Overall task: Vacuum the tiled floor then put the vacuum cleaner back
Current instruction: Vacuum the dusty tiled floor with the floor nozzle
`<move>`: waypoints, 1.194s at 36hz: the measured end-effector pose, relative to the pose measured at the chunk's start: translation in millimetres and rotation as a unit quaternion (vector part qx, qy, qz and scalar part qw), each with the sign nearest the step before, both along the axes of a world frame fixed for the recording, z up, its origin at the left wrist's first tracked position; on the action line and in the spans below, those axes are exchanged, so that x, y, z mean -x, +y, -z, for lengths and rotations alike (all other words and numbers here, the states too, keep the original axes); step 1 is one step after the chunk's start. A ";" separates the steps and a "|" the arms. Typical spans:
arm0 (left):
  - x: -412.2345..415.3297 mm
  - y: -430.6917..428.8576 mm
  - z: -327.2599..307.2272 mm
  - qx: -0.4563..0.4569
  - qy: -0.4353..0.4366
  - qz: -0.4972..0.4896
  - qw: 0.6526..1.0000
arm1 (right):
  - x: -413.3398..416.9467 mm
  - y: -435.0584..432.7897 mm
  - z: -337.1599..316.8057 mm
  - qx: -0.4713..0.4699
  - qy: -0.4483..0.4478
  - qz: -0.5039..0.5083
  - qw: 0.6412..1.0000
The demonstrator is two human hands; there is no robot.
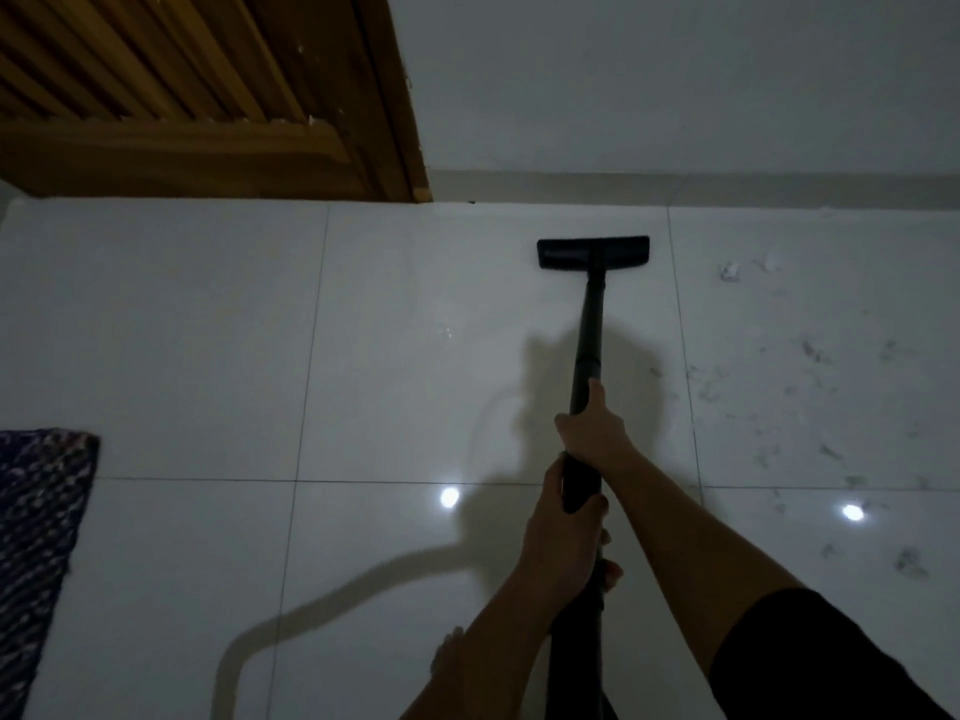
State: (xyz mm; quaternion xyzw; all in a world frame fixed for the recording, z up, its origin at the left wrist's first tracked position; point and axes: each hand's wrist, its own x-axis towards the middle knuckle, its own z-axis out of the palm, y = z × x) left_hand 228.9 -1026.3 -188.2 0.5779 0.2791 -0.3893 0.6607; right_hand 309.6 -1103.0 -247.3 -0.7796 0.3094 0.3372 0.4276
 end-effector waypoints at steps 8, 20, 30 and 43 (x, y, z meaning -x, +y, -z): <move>60.0 47.3 -35.3 -0.028 0.001 0.035 0.999 | 61.3 47.9 -37.9 -0.013 0.014 0.009 1.000; 70.8 45.0 -13.8 -0.045 0.016 0.031 0.998 | 73.0 48.7 -18.3 -0.022 0.008 0.027 0.999; 28.7 -38.2 2.4 -0.021 0.013 0.049 0.998 | 35.2 -41.7 -10.7 -0.005 0.005 0.049 0.999; -37.6 -138.3 -2.9 0.007 0.012 0.033 0.999 | -24.5 -143.1 -5.2 0.002 -0.037 0.076 0.996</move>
